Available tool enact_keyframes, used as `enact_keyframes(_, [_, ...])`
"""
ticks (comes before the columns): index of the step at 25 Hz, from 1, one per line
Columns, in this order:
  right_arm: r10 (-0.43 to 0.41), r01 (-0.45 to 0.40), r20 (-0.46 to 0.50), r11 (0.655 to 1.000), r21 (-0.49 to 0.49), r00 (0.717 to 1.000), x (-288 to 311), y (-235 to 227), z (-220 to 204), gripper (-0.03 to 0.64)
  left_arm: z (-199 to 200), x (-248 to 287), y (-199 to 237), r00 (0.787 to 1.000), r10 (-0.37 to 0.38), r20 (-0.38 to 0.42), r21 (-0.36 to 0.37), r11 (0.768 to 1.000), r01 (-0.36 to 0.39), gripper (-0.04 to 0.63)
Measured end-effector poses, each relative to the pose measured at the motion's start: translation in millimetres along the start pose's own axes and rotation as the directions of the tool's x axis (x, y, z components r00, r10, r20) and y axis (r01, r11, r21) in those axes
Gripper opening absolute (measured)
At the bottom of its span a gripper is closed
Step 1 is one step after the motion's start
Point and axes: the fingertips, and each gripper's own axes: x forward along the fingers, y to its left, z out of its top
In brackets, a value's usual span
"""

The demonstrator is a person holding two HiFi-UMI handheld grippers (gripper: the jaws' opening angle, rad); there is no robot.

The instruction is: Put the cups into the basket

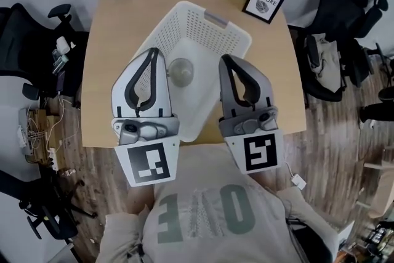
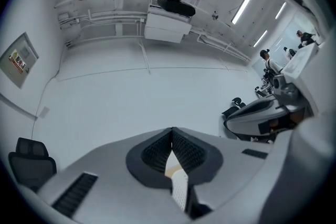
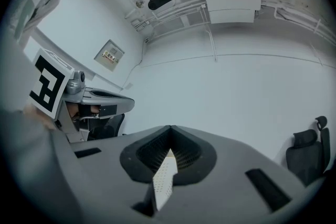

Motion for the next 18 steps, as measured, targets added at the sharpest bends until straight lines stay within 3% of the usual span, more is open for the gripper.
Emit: enact_keyframes(18, [-0.039, 0.039, -0.005, 0.999, 0.024, 0.999, 1.7, -8.1, -3.2, -0.002, -4.9, 1.8, 17.3, 1.0, 0.007, -0.012, -0.014, 1.0, -0.007, 0.011])
